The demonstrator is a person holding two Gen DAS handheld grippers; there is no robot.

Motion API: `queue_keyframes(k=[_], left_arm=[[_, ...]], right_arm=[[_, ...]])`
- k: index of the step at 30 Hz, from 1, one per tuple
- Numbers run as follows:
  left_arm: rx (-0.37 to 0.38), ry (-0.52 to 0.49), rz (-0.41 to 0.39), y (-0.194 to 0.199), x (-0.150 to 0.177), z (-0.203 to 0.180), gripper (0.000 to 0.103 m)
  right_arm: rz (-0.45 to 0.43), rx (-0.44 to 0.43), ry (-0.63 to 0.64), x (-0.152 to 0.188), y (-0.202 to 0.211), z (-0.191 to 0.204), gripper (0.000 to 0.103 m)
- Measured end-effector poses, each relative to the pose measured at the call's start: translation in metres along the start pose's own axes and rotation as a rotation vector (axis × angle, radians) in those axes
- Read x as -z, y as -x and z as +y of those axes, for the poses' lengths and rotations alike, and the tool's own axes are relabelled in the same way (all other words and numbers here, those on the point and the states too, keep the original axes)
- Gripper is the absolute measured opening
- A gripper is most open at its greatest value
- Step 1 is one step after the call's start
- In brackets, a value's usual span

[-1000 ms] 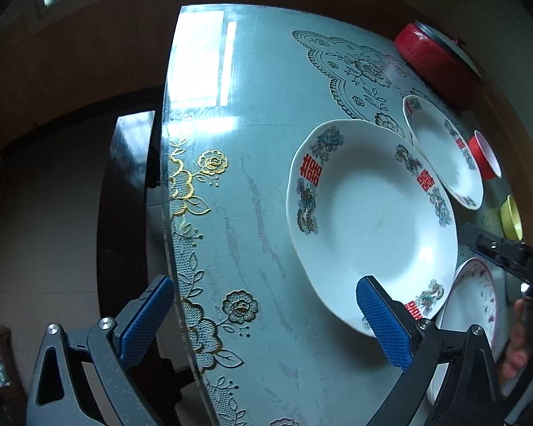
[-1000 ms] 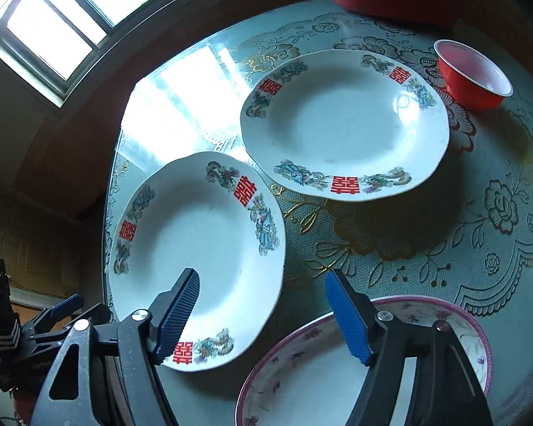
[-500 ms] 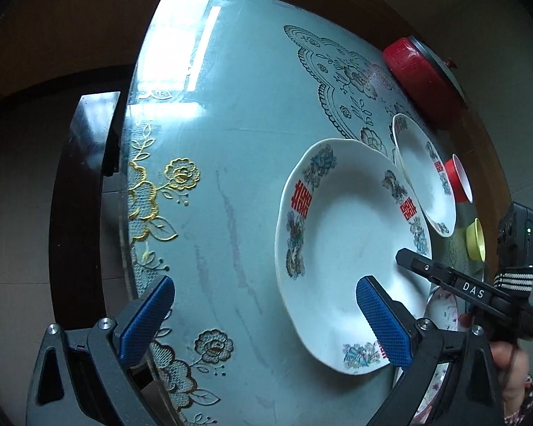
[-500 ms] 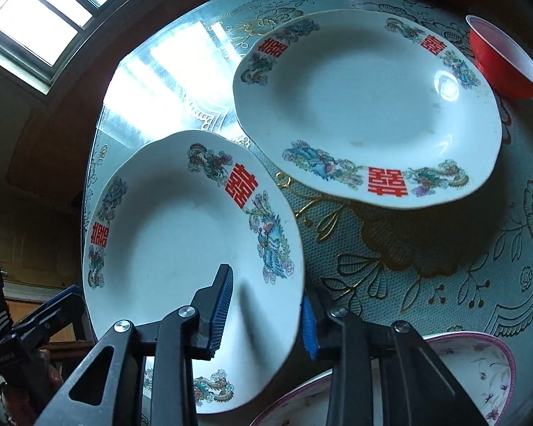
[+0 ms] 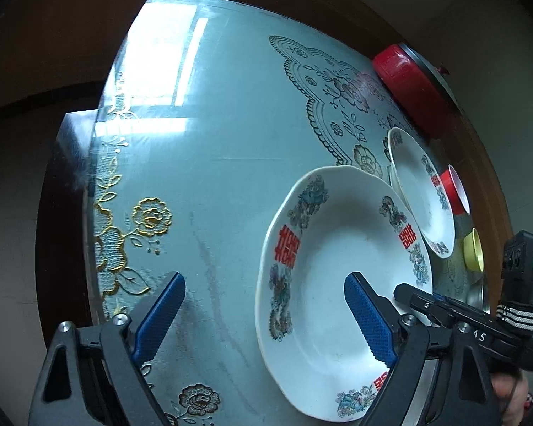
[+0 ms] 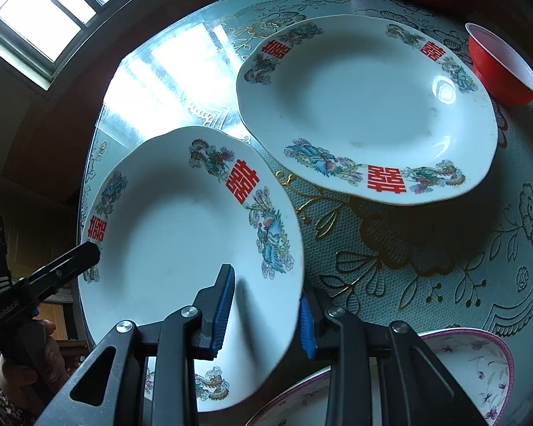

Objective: Organize plates and bowls
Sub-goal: 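Move both grippers to the deep white plate's rim and close them on it, then lift the deep white plate with both grippers toward the pink-rimmed plate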

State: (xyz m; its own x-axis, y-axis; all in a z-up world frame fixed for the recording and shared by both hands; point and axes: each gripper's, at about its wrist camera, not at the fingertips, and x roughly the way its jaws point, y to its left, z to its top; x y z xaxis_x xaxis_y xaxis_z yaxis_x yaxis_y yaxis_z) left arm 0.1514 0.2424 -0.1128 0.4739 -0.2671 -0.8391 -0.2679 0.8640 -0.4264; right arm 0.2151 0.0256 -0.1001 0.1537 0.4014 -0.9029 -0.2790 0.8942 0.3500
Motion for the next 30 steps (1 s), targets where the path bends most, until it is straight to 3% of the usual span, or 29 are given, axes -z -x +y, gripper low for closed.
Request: queue_keyframes(k=[2,4,6,7,11,15,17,30], left_arm=[[-0.002,-0.034,-0.005,-0.002,-0.001,-0.004,0.08],[0.02,-0.066,0.007,-0.007,-0.003,-0.008,0.056],[0.052,-0.086,0.04,-0.011,-0.004,-0.011,0.048],[0.068,-0.093,0.056,-0.013,-0.003,-0.013,0.047],[-0.007,-0.19,0.051,-0.014,-0.001,-0.024,0.041],[-0.023,-0.214,0.053,-0.013,-0.001,-0.021,0.033],[-0.028,-0.238,0.053,-0.013,-0.001,-0.021,0.033],[-0.051,-0.316,-0.006,-0.006,0.01,-0.015,0.033]], right_arm=[[-0.001,-0.01,-0.006,0.0,0.001,-0.002,0.032],[-0.002,-0.025,-0.013,0.0,0.001,-0.004,0.033],[-0.003,-0.054,-0.035,0.0,0.002,-0.009,0.033],[-0.004,-0.072,-0.048,0.001,0.003,-0.012,0.033],[-0.006,-0.107,-0.076,0.001,0.003,-0.017,0.033],[-0.024,-0.111,-0.078,0.004,0.004,-0.018,0.028],[-0.028,-0.11,-0.072,0.007,0.005,-0.02,0.023],[-0.035,-0.221,-0.094,0.018,0.012,-0.026,0.016]])
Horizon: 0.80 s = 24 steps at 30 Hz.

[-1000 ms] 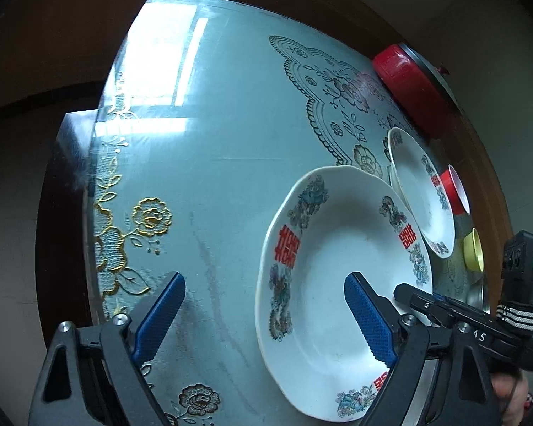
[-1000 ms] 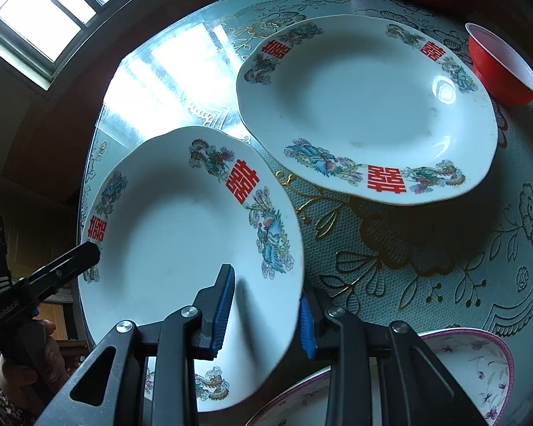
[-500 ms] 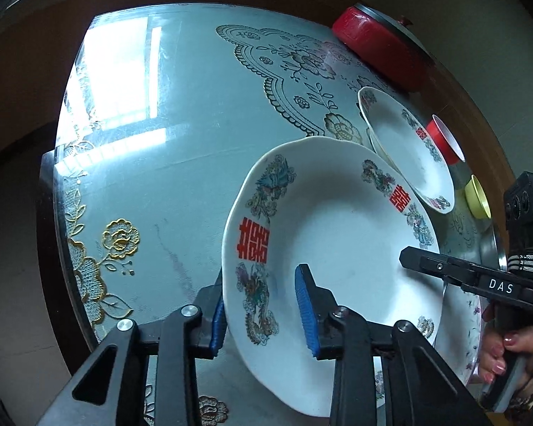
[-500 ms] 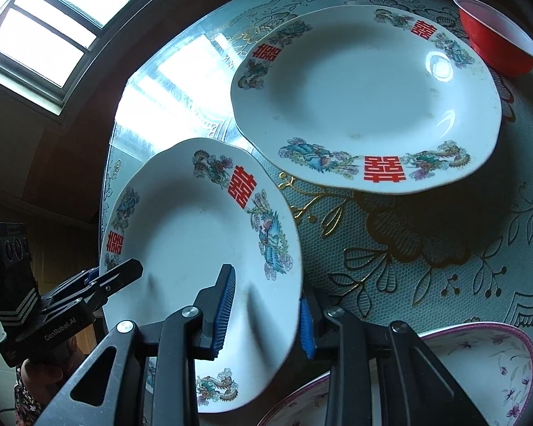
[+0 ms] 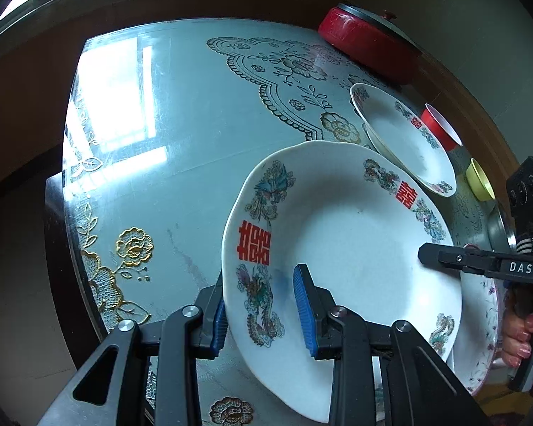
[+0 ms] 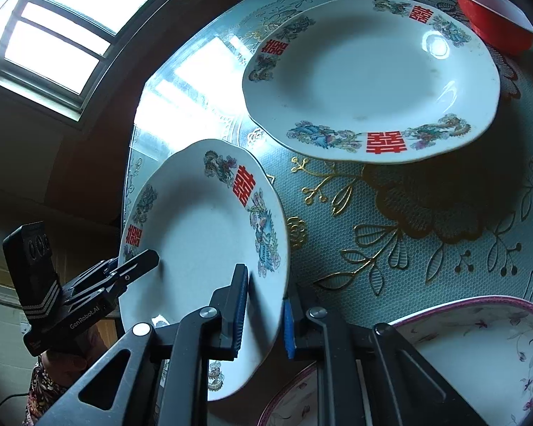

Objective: Organize plates and bowls
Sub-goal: 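Lift the deep white plate with both grippers toward the pink-rimmed plate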

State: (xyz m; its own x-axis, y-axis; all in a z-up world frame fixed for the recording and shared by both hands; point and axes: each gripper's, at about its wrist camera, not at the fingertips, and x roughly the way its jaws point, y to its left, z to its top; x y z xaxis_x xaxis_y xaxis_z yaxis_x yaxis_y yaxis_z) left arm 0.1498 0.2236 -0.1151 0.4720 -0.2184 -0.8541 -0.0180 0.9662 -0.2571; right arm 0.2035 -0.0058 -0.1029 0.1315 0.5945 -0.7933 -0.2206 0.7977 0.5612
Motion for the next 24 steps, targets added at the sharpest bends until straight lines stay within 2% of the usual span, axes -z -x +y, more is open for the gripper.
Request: queue_keyframes(k=[5,15,19,24], left_arm=[[0.017,0.01,-0.039,0.002,0.005,-0.003,0.033],[-0.026,-0.038,-0.117,0.017,0.014,-0.016,0.033],[-0.012,-0.026,-0.124,0.015,0.013,-0.017,0.033],[0.003,-0.009,-0.146,0.02,0.014,-0.019,0.033]], right_arm=[[-0.029,0.03,0.057,0.0,0.011,0.007,0.016],[-0.069,0.039,0.119,0.007,0.023,0.016,0.016],[-0.096,0.087,0.163,0.005,0.025,0.022,0.017],[-0.12,0.082,0.186,0.011,0.034,0.026,0.017]])
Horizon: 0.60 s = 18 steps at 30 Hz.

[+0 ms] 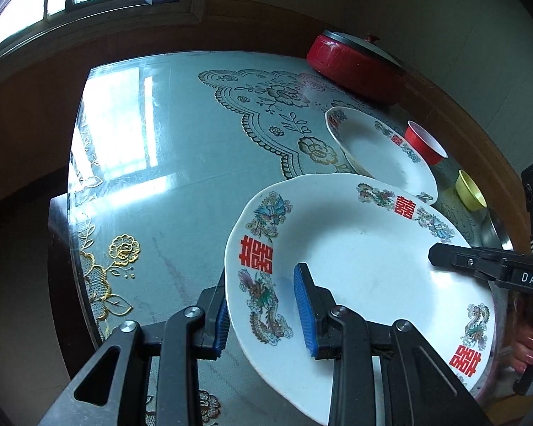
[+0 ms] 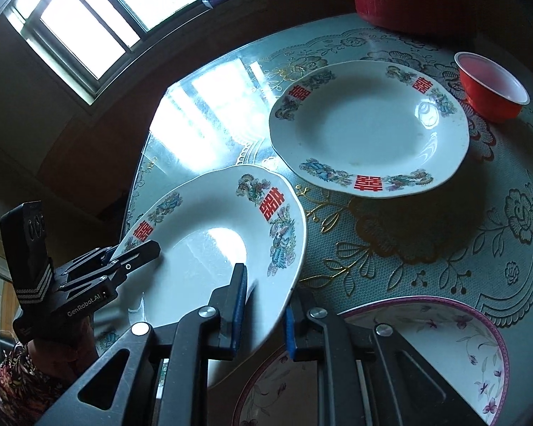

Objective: Organize plates and bowls
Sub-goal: 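Lift the deep white plate with both grippers toward the pink-rimmed plate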

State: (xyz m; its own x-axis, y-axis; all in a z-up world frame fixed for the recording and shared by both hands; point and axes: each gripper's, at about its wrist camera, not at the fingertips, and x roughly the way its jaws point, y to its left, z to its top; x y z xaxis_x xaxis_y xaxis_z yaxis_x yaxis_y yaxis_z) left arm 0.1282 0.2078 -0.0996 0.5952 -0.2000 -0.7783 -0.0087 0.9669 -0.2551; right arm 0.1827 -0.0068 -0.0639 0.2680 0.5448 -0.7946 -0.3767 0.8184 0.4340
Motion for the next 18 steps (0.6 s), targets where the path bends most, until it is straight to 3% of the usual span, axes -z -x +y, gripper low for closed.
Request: queue_keyframes(k=[10,18], left_arm=[[0.035,-0.059,-0.062,0.021,-0.009,-0.03,0.033],[0.093,-0.15,-0.095,0.037,-0.007,-0.078,0.033]], right_arm=[[-0.075,-0.009,-0.025,0.014,0.043,-0.006,0.017],[-0.155,0.022,-0.068,0.041,0.09,-0.019,0.017]])
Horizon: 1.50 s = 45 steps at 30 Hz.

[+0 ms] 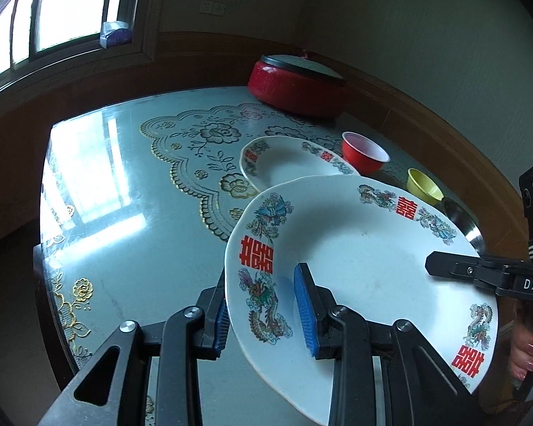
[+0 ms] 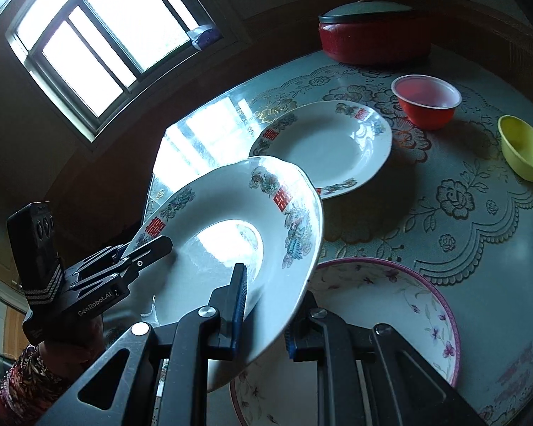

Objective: Organize plates and bowls
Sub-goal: 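Lift the deep white plate with both grippers toward the pink-rimmed plate, then lower the deep white plate onto the pink-rimmed plate with both grippers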

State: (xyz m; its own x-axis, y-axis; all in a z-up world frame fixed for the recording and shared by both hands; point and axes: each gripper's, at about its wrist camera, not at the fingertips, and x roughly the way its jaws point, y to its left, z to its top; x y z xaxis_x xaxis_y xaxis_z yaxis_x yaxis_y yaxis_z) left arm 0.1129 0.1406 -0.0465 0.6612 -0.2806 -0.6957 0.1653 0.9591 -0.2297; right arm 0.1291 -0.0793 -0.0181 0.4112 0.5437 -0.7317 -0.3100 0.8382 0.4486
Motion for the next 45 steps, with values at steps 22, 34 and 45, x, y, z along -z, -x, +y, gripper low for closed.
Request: queue_keyframes(k=[22,34,45], left_arm=[[0.1,-0.122,0.102,-0.026,0.049,-0.098,0.034],[0.037,-0.166,0.152,-0.049,0.057,-0.109,0.034],[0.004,-0.18,0.179,-0.056,0.059,-0.11,0.035]], right_arm=[[-0.031,0.119,-0.172,0.081,0.058,-0.074,0.017],[-0.015,0.122,-0.246,0.093,0.036,-0.102,0.017],[-0.015,0.138,-0.252,0.095,0.028,-0.105,0.017]])
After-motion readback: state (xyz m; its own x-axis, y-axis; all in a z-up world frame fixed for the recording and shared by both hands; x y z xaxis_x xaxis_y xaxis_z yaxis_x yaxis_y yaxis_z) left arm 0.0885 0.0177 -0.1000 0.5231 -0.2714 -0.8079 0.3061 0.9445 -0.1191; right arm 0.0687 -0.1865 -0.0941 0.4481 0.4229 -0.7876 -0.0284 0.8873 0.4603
